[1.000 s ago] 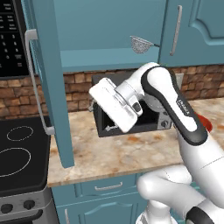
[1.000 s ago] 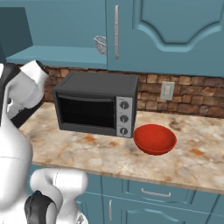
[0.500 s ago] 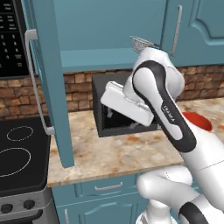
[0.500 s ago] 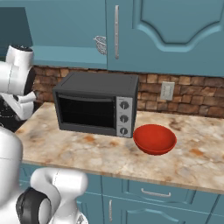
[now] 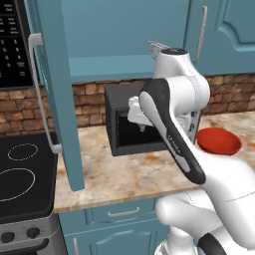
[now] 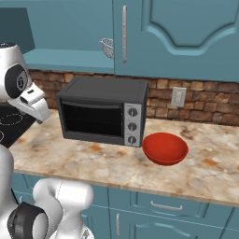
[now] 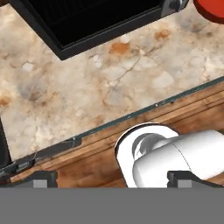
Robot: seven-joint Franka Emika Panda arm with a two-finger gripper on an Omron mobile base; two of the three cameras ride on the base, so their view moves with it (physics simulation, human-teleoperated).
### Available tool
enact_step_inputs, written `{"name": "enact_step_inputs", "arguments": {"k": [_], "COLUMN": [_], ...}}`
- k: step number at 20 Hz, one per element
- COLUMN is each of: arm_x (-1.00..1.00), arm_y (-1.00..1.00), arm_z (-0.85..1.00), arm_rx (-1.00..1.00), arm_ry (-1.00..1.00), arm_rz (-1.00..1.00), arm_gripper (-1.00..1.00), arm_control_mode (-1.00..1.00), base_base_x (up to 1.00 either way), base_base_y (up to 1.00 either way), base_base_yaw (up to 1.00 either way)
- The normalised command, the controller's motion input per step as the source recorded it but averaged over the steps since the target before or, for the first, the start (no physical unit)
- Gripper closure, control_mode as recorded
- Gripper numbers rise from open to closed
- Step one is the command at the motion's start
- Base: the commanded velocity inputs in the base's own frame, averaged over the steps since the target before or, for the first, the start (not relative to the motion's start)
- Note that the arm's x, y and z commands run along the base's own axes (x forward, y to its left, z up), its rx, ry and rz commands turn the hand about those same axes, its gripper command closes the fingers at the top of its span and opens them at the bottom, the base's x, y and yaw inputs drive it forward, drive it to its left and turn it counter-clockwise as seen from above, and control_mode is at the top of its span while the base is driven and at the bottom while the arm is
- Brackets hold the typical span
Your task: Open the cabinet and setup a tea strainer by placing it in the bowl upright.
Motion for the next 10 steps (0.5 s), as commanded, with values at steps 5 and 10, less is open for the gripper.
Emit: {"name": "enact_step_inputs", "arguments": {"k": [5,10], "arm_x": [0.19,0.03], "arm_y": [-0.75,-0.66], "arm_z": [0.32,0.54], "arm_rx": [-0.21,-0.19], "arm_ry": [-0.17,-0.23], "arm_rz": [0.2,0.21], "arm_gripper": [-1.0,-1.0], "arm_control_mode": [-1.0,-1.0], "base_base_x": [0.0,0.0], "base_base_y": [0.0,0.0], "base_base_yaw": [0.0,0.0]}}
